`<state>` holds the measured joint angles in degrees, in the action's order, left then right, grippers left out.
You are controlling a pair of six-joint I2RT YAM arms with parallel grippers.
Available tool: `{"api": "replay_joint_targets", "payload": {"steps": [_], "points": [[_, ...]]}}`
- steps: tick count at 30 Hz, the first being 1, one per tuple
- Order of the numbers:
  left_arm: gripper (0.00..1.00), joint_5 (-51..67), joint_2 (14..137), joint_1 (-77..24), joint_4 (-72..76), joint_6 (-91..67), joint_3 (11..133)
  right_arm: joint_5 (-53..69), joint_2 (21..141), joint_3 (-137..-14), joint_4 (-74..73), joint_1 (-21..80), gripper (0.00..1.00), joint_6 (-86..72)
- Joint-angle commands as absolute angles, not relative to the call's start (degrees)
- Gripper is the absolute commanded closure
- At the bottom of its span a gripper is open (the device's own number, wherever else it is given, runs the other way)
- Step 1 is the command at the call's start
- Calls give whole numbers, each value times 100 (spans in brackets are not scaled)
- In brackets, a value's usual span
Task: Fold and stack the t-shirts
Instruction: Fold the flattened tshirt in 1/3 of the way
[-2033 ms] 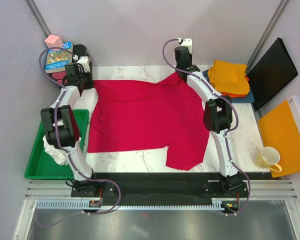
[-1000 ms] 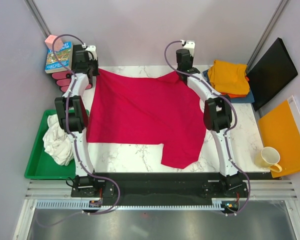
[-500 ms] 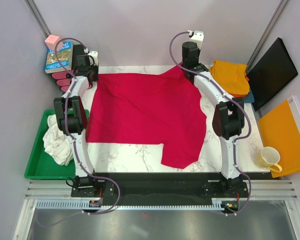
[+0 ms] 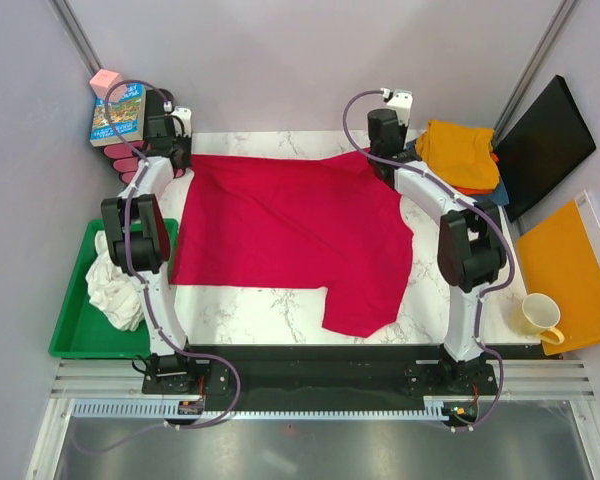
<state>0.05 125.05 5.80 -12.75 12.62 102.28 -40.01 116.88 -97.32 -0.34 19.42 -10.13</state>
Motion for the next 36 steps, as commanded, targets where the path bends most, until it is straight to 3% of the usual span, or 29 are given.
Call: {"api": "replay_joint_targets", "payload": {"steps": [1, 24, 36], "points": [[98, -53, 11936, 685, -941, 1397, 9924, -4166, 11014, -9336, 272, 1925, 100, -1248], [98, 123, 11672, 668, -949, 1529, 8623, -4122, 10398, -7032, 88, 1934, 100, -2153], [98, 88, 11724, 668, -1178, 1626, 8350, -4025, 10467, -6732, -386, 1986, 100, -2470]]}}
